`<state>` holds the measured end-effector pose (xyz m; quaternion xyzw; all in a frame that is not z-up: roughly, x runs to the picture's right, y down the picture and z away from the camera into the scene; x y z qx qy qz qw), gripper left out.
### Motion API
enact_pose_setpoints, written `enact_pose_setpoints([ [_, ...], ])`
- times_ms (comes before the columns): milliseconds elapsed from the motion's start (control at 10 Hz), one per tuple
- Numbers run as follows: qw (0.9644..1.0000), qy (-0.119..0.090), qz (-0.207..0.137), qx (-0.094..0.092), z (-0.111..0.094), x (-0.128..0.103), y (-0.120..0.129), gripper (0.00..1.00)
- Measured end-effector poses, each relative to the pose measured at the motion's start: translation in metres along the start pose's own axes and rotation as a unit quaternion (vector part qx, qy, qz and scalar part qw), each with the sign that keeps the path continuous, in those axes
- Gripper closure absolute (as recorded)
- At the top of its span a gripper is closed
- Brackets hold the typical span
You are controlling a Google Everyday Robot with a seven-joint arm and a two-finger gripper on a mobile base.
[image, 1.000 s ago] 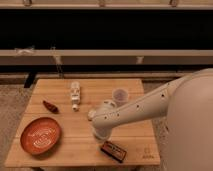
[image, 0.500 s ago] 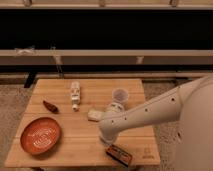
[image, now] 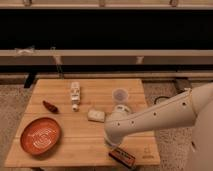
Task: Push the eraser across the table
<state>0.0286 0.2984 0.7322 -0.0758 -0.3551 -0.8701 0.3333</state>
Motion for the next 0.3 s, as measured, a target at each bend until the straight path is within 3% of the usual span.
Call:
enact_pose_setpoints([
  [200, 0.9995, 0.026, -0.016, -0.001, -0.021, 0.013, -0.004, 0.77],
  [300, 0.9992, 0.036, -0.017, -0.002, -0.03, 0.015, -0.003, 0.72],
])
